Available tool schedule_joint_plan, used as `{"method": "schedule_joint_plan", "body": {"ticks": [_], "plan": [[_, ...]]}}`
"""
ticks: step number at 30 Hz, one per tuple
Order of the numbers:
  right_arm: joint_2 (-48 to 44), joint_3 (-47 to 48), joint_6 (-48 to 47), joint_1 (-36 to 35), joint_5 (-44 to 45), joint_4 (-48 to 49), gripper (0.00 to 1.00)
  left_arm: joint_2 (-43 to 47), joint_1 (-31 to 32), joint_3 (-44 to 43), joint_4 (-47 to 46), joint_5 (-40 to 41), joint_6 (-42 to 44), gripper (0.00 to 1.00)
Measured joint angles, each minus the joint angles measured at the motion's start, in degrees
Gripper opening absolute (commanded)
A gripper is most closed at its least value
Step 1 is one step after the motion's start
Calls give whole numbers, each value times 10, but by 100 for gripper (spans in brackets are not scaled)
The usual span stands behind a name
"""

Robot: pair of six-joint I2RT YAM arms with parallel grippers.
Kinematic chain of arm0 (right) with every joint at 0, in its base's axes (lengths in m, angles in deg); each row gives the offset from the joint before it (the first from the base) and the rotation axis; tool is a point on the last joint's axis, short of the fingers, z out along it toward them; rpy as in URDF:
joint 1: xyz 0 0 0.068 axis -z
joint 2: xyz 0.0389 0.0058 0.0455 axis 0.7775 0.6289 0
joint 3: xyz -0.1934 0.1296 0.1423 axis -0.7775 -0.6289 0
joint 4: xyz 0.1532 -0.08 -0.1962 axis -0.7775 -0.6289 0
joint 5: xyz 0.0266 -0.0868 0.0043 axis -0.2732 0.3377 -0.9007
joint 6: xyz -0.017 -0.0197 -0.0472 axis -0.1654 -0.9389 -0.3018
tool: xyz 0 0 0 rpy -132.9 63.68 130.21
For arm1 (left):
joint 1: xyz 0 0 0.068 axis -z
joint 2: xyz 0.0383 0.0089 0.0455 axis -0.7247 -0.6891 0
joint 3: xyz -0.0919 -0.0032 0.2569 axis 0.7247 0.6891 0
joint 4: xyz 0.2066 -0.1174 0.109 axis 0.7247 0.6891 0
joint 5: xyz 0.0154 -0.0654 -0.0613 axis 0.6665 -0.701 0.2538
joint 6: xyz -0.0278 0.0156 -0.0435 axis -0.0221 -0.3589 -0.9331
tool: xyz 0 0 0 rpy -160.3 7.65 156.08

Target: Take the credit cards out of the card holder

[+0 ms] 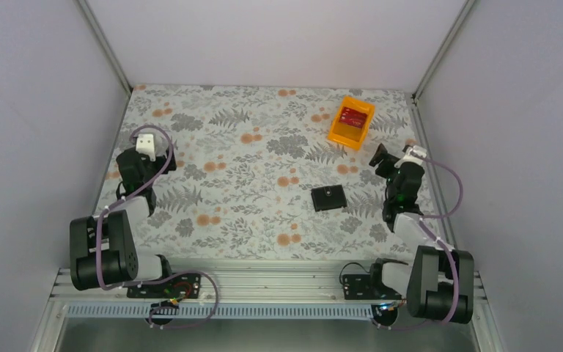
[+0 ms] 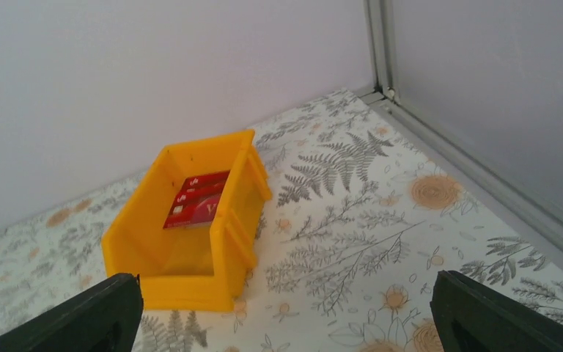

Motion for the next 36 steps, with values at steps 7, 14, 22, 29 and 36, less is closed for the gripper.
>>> {"method": "schedule_joint_plan", "body": {"ticks": [7, 14, 22, 29, 36], "plan": [[-66, 97, 44, 1, 46, -129, 100, 21, 0, -56, 81, -13, 37, 100], [-80, 269, 55, -1, -58, -277, 100, 66, 0, -198, 257, -113, 131, 100], [50, 409, 84, -196, 25, -531, 100, 41, 19, -478, 521, -228, 191, 100], [163, 331, 116, -303, 42, -660, 100, -17, 104, -583, 699, -271, 237, 100], [210, 290, 103, -303, 16, -722, 100, -62, 164, -553, 776, -277, 249, 100]]}}
